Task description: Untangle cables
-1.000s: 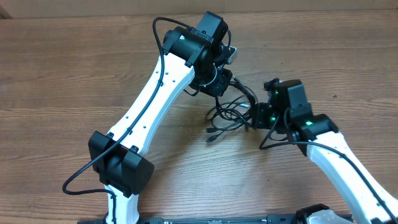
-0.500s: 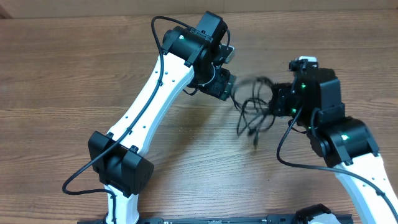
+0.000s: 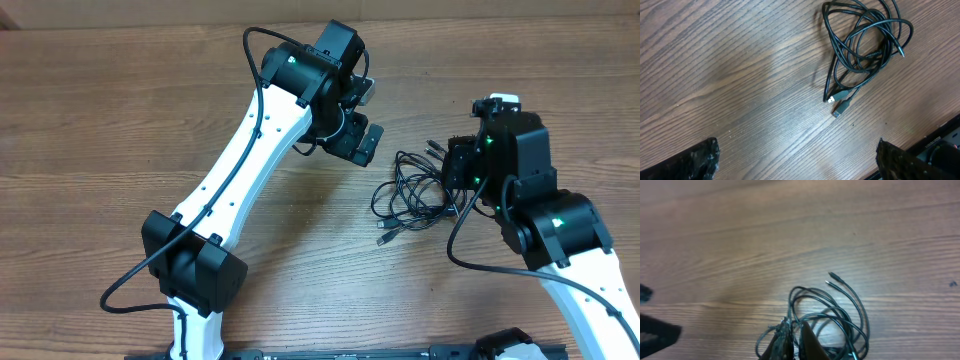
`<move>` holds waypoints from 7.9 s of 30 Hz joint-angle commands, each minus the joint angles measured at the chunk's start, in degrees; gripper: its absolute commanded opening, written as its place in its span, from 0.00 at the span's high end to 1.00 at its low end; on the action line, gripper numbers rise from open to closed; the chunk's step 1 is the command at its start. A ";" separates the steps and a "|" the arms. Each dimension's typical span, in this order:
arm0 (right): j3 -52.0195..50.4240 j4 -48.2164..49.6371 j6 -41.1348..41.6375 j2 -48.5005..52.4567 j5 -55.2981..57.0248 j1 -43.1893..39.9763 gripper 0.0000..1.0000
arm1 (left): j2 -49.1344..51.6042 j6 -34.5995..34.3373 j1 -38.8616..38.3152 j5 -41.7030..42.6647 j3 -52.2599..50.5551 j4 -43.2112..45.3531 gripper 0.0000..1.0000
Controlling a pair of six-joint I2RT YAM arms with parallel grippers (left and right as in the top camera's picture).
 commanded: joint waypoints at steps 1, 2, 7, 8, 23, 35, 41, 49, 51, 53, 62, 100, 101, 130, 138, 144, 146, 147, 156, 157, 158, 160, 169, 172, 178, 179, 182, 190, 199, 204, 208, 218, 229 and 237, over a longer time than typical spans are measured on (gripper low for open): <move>1.22 -1.77 -0.20 2.84 2.21 -0.15 0.91 | -0.09 -0.02 0.26 -0.35 0.55 -0.09 0.00; 1.18 -3.02 -0.17 4.09 2.21 -0.15 0.89 | -0.09 0.00 0.26 -0.35 0.55 -0.02 0.00; 1.18 -10.29 0.98 9.84 1.31 -0.15 0.53 | -0.09 0.02 0.26 -2.05 0.55 0.04 0.00; 1.18 -12.28 1.84 11.26 1.27 -0.15 0.51 | -0.09 0.02 0.26 -2.25 0.55 0.13 0.00; -3.78 -13.86 10.86 21.84 -5.79 -0.15 0.47 | -0.09 0.00 0.26 -2.23 0.55 1.84 0.00; -7.21 -5.79 12.35 25.66 -4.48 -2.23 0.48 | -0.09 0.00 0.22 -2.23 0.55 1.77 0.00; -10.21 -3.04 12.09 25.66 -5.29 -6.97 0.51 | -0.09 0.02 0.26 -2.23 0.55 1.95 0.00; -10.56 0.85 12.09 25.66 -8.44 -6.91 0.51 | -0.09 0.00 0.22 -2.21 0.55 2.73 0.00; -10.97 1.88 12.07 25.79 -8.41 -6.91 0.51 | -0.09 0.00 0.22 -2.23 0.55 2.69 0.00; -11.19 2.01 12.07 25.97 -8.41 -6.91 0.51 | -0.09 0.00 0.22 -2.23 0.55 2.75 0.00; -13.53 4.59 11.67 26.08 -5.97 -6.93 0.51 | -0.09 -0.02 0.15 -1.95 0.55 2.86 0.00; -6.51 1.29 5.09 25.09 -15.50 -6.93 0.96 | -0.09 -0.02 0.15 -1.81 0.55 2.01 0.00; -5.49 0.90 4.07 23.10 -18.88 -6.93 0.96 | -0.09 -0.09 0.15 -1.62 0.55 2.01 0.00; -1.33 24.87 7.80 14.27 -56.63 -6.93 0.96 | -0.09 -0.17 0.15 3.91 0.55 2.01 0.00; -1.33 26.36 7.85 14.27 -58.95 -6.93 0.96 | -0.09 -0.26 0.15 -7.74 0.55 1.92 0.00; -1.33 26.53 7.82 14.27 -58.95 -7.52 0.96 | -0.09 -0.26 0.24 -13.51 0.55 1.84 0.01; -1.33 26.51 7.82 14.27 -58.95 -8.46 0.96 | -0.09 -0.26 0.24 -13.38 0.55 1.70 0.18; -1.33 26.49 7.82 14.27 -58.95 -8.68 0.95 | -0.09 -0.26 0.24 -13.40 0.55 1.70 0.25; -1.33 23.50 7.56 14.27 -58.90 -10.78 0.96 | -0.09 -0.44 0.26 -13.51 0.55 1.75 0.44; -1.33 23.41 7.54 14.27 -58.86 -10.78 0.95 | -0.09 -0.44 0.26 -13.51 0.55 1.73 0.44; -1.33 23.28 7.50 14.27 -58.62 -10.78 0.95 | -0.09 -0.44 0.26 -13.51 0.55 1.70 0.44; -1.36 22.36 7.10 14.27 -56.06 -10.78 0.94 | -0.09 -0.44 0.26 -13.53 0.55 1.75 0.28; -1.44 14.67 7.13 17.81 -42.23 -10.58 0.50 | -0.09 -0.46 0.28 -13.84 0.55 2.56 0.04; -1.44 14.97 7.17 20.92 -42.18 -9.68 0.31 | -0.09 -0.46 0.28 -13.86 0.55 2.64 0.04; -1.46 17.14 7.17 26.51 -42.14 -6.25 0.16 | -0.09 -3.13 0.94 -13.88 0.55 3.76 0.00; -1.46 18.56 7.19 28.11 -42.16 -5.16 0.16 | -0.09 -4.98 1.36 -13.86 0.55 4.00 0.00; -1.44 22.10 7.17 31.54 -41.86 -2.97 0.16 | -0.09 -8.09 2.62 -13.86 0.55 4.09 0.00; -1.44 32.39 8.00 41.77 -37.48 1.33 0.27 | -0.09 -9.92 4.87 -13.79 0.55 3.52 0.00; -1.44 41.20 8.39 44.04 -34.40 3.39 0.30 | -0.09 -9.90 4.79 -13.84 0.55 3.93 0.00; -1.44 42.64 12.17 47.21 -34.21 3.39 0.39 | -0.09 -9.90 4.79 -13.81 0.55 3.93 0.00; -1.44 44.70 12.81 47.84 -34.16 3.39 0.45 | -0.09 -9.90 4.79 -13.84 0.55 3.93 0.00; -1.44 49.29 13.84 48.68 -39.36 3.39 0.96 | -0.09 -9.92 4.79 -13.84 0.55 3.93 0.00; -1.44 43.30 13.86 44.00 -52.26 1.01 0.96 | -0.09 -9.90 4.79 -13.84 0.55 3.93 0.00; -1.42 32.04 13.84 27.98 -52.28 -4.33 0.96 | -0.09 -9.90 4.79 -13.84 0.55 3.93 0.00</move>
